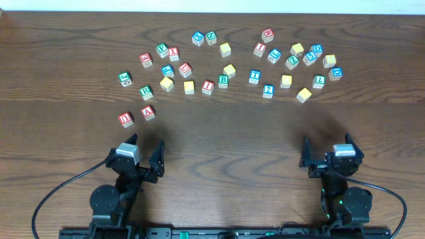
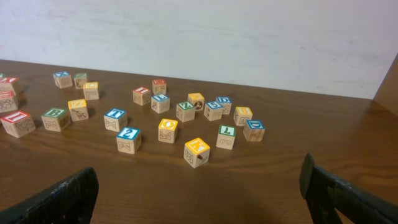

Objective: Spell out ROBOT
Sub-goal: 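Move the left gripper forward over the green R block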

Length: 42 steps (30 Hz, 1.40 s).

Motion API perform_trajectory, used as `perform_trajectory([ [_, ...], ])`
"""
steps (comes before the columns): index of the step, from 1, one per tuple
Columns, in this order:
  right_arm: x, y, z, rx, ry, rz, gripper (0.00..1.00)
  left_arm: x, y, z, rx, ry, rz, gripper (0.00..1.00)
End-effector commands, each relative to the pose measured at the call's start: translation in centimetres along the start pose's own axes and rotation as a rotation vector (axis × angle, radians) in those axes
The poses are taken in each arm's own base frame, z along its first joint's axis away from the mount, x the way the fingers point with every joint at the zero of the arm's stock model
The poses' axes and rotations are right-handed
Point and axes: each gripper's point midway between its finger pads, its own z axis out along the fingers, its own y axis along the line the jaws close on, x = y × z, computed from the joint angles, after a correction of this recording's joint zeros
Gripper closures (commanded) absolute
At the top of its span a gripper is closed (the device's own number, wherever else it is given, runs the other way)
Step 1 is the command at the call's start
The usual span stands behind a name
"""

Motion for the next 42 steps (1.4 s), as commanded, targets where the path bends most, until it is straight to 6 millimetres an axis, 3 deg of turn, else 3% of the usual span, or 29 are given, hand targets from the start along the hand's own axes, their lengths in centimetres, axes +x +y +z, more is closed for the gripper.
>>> perform_trajectory([
  [1, 0.1, -0.1, 0.0, 0.0, 0.005, 0.013, 0.01, -2.9, 0.0, -0.2, -0.026, -0.021, -0.008, 0.25],
  [6, 0.1, -0.1, 0.0, 0.0, 0.005, 0.013, 0.01, -4.2, 0.2, 1.5, -0.046, 0.094, -0.029, 0.25],
  [16, 0.1, -0.1, 0.0, 0.001, 0.005, 0.013, 0.01, -9.7, 1.6, 9.2, -0.108, 0.309, -0.074, 0.25],
  [20, 0.1, -0.1, 0.0, 0.0, 0.005, 0.013, 0.01, -11.2, 3.0, 11.0, -0.187, 0.393, -0.081, 0.25],
  [26, 0.1, -0.1, 0.0, 0.0, 0.005, 0.013, 0.01, -12.2, 4.2, 11.1, -0.278, 0.499, -0.081, 0.25],
  [33, 0.1, -0.1, 0.0, 0.0, 0.005, 0.013, 0.01, -10.5, 4.0, 9.5, -0.289, 0.591, -0.095, 0.25],
  [42, 0.1, -0.1, 0.0, 0.0, 0.005, 0.013, 0.01, -9.3, 4.6, 10.1, -0.307, 0.627, -0.112, 0.25],
])
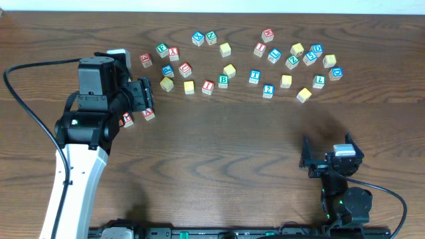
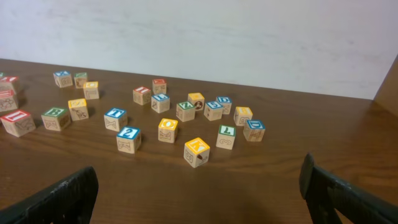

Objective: Spell out ROBOT
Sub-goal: 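Move the left gripper forward over the green R block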

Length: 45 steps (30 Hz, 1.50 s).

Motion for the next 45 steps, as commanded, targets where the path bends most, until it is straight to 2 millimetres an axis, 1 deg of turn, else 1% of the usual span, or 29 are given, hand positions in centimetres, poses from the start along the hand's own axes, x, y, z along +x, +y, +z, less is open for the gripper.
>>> perform_trajectory([
  [1, 0.2, -0.1, 0.0, 0.001, 0.005, 0.012, 0.01, -0.2, 0.5, 0.9, -0.036, 0.017, -0.026, 0.25],
  [5, 0.2, -0.1, 0.0, 0.001, 0.005, 0.012, 0.01, 0.8, 0.9, 3.4, -0.055, 0.093, -0.043, 0.26],
  [8, 0.2, -0.1, 0.0, 0.001, 0.005, 0.012, 0.01, 0.9, 1.0, 4.8, -0.066, 0.146, -0.054, 0.25],
  [10, 0.2, -0.1, 0.0, 0.001, 0.005, 0.012, 0.01, 0.4, 1.0, 5.6, -0.073, 0.17, -0.074, 0.25],
  [13, 0.2, -0.1, 0.0, 0.001, 0.005, 0.012, 0.01, -1.0, 0.8, 6.2, -0.079, 0.185, -0.11, 0.25],
  [17, 0.1, -0.1, 0.0, 0.001, 0.005, 0.012, 0.01, -2.8, 0.7, 6.5, -0.095, 0.177, -0.195, 0.25],
  [21, 0.2, -0.1, 0.0, 0.001, 0.005, 0.012, 0.01, -3.5, 0.9, 6.5, -0.119, 0.166, -0.275, 0.25],
  [27, 0.1, -0.1, 0.0, 0.001, 0.005, 0.012, 0.01, -2.9, 1.8, 6.5, -0.175, 0.18, -0.304, 0.25],
  [30, 0.2, -0.1, 0.0, 0.001, 0.005, 0.012, 0.01, -2.5, 2.0, 6.9, -0.182, 0.195, -0.308, 0.25],
  [36, 0.1, -0.1, 0.0, 0.001, 0.005, 0.012, 0.01, -1.2, 3.0, 9.2, -0.21, 0.271, -0.329, 0.25],
  [40, 0.2, -0.1, 0.0, 0.001, 0.005, 0.012, 0.01, -0.2, 2.9, 11.0, -0.199, 0.321, -0.327, 0.25],
  [45, 0.1, -0.1, 0.0, 0.001, 0.005, 0.012, 0.01, 0.6, 3.1, 12.2, -0.207, 0.348, -0.327, 0.25],
])
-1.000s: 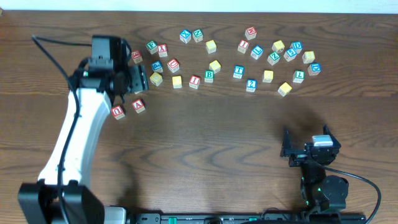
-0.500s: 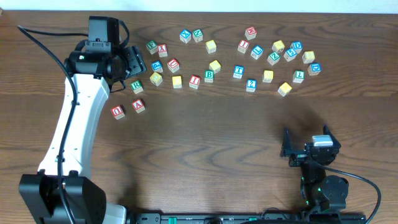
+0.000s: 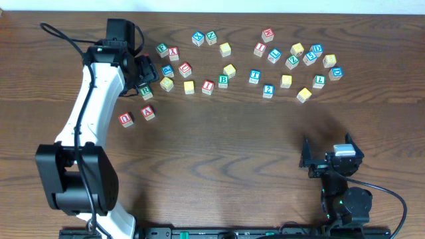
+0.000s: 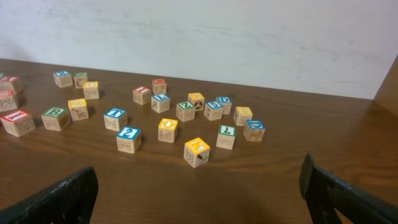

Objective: Spell out ROBOT
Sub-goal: 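Move the left gripper forward over the green R block, then lower the left gripper around the green R block and close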

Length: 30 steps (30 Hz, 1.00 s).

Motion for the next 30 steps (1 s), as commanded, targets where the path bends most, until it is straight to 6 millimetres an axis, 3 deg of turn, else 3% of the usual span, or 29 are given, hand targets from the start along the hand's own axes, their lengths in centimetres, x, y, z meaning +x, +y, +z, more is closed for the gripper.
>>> perform_trajectory([
  [1, 0.1, -0.1, 0.0, 0.001, 0.005, 0.013, 0.01, -1.0, -0.2, -0.2, 0.005, -0.018, -0.014, 0.25],
  [10, 0.1, -0.1, 0.0, 0.001, 0.005, 0.013, 0.01, -0.8, 0.0, 1.6, -0.012, 0.007, -0.014, 0.25],
  [26, 0.1, -0.1, 0.0, 0.001, 0.005, 0.013, 0.01, -1.4, 0.9, 1.9, -0.054, -0.017, -0.021, 0.25],
  [30, 0.1, -0.1, 0.0, 0.001, 0.005, 0.013, 0.01, -0.9, 1.1, 3.3, -0.07, 0.015, -0.019, 0.25],
])
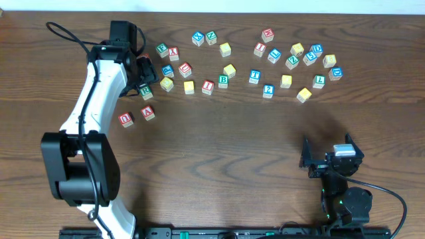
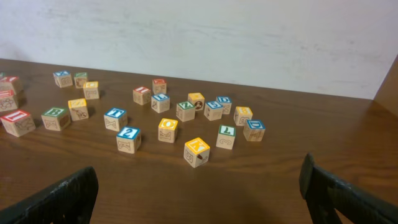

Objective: Spell out ROBOT
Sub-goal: 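Lower the left gripper around the green R block and close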

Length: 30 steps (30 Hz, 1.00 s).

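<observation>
Lettered wooden blocks lie scattered across the far half of the table. A green R block (image 1: 146, 91) lies at the left end, a green B block (image 1: 224, 80) and a blue T block (image 1: 255, 76) near the middle. My left gripper (image 1: 143, 68) reaches in over the leftmost blocks, just beyond the R block, with a bit of a red block (image 1: 141, 62) showing at its fingers; how its jaws stand is hidden from above. My right gripper (image 2: 199, 202) rests open near the front edge, nothing between its fingers, and it also shows from above (image 1: 330, 157).
Two red blocks (image 1: 126, 119) (image 1: 147, 112) lie apart in front of the left cluster. A yellow block (image 2: 196, 152) is the nearest to my right gripper. The white left arm (image 1: 89, 99) stretches over the table's left side. A wall stands behind the far edge.
My left gripper has shifted slightly left over the leftmost blocks, and a bit of red block now shows at its fingers. The right arm and all visible blocks have not moved.
Both grippers first rested open at the front edge. Then the left arm was raised over the two red blocks at the left. After that it was stretched out to the far-left cluster by the R block, where it still is. The right arm stayed put throughout.
</observation>
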Motion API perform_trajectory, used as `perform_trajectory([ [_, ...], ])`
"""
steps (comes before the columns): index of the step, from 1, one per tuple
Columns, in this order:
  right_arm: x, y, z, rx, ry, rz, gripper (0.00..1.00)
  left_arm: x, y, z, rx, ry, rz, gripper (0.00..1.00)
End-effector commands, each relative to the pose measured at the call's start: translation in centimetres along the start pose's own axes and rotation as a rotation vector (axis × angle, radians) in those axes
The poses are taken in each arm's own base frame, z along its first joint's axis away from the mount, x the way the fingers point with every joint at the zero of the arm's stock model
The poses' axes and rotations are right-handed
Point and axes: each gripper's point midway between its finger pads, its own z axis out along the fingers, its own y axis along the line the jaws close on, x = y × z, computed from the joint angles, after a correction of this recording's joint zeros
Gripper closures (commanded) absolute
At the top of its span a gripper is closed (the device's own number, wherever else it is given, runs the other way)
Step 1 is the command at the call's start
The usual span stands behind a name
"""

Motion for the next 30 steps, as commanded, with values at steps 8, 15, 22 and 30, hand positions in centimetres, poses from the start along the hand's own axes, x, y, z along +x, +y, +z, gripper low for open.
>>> perform_trajectory([
  [8, 0.1, -0.1, 0.0, 0.001, 0.005, 0.013, 0.01, 0.7, 0.8, 4.4, -0.064, 0.076, -0.008, 0.25],
  [15, 0.1, -0.1, 0.0, 0.001, 0.005, 0.013, 0.01, 0.8, 0.8, 5.1, -0.067, 0.083, -0.008, 0.25],
  [22, 0.1, -0.1, 0.0, 0.001, 0.005, 0.013, 0.01, 0.9, 0.8, 5.1, -0.068, 0.086, -0.007, 0.25],
  [30, 0.1, -0.1, 0.0, 0.001, 0.004, 0.013, 0.01, 0.7, 0.8, 5.2, -0.065, 0.078, -0.008, 0.25],
])
